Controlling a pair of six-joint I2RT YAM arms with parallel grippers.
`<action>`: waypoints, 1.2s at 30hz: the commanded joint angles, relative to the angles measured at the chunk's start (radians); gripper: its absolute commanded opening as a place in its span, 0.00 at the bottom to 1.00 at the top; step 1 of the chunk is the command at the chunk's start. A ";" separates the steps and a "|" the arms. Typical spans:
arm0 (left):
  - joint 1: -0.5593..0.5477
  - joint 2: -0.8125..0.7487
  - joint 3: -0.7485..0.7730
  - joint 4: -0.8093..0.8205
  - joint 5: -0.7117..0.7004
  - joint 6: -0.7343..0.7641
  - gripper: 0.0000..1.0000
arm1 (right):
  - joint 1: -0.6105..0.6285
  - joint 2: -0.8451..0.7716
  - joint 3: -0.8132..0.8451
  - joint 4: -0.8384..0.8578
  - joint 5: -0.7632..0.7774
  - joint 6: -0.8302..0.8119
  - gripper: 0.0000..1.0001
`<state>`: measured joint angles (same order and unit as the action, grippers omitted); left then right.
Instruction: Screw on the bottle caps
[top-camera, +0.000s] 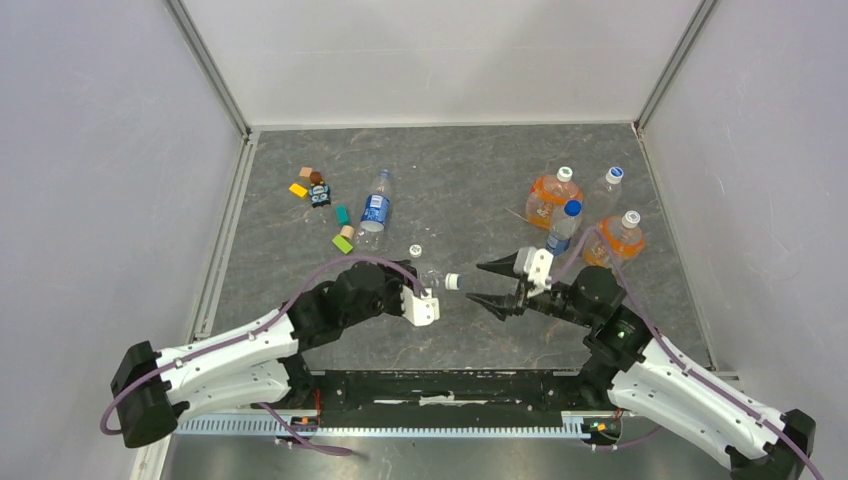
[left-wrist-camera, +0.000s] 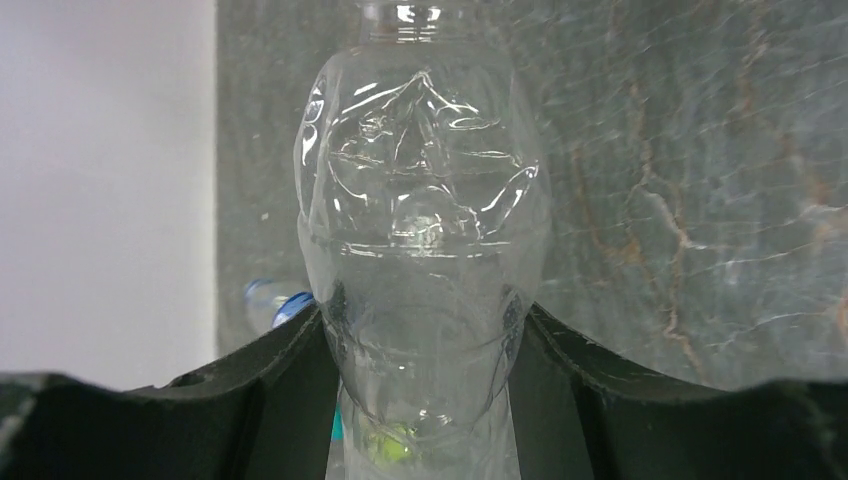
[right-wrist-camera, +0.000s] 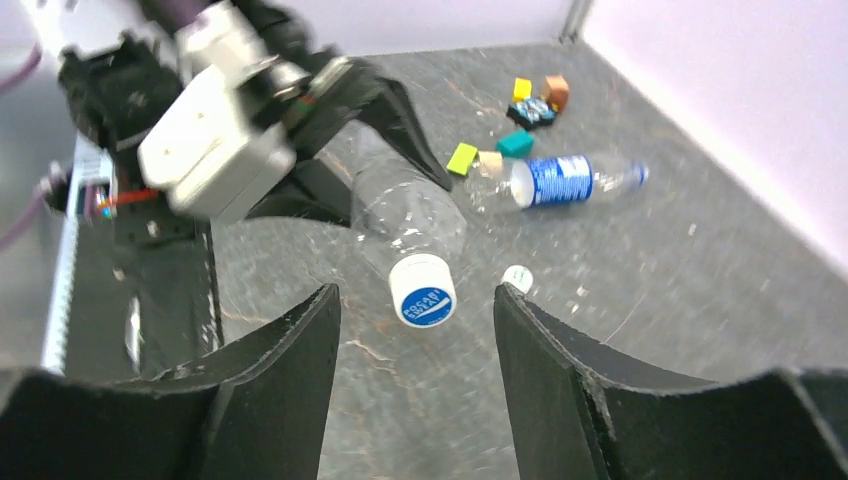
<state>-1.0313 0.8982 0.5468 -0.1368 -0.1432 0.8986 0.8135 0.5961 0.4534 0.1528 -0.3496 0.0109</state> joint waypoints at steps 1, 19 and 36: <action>0.092 0.027 0.088 -0.102 0.354 -0.168 0.02 | -0.001 -0.023 0.094 -0.147 -0.239 -0.483 0.63; 0.177 0.097 0.150 -0.147 0.706 -0.226 0.02 | -0.001 0.068 0.198 -0.402 -0.394 -0.801 0.56; 0.177 0.097 0.159 -0.161 0.730 -0.219 0.02 | 0.004 0.145 0.207 -0.376 -0.440 -0.751 0.38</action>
<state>-0.8589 0.9997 0.6613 -0.3092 0.5533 0.7063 0.8143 0.7280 0.6136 -0.2481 -0.7612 -0.7376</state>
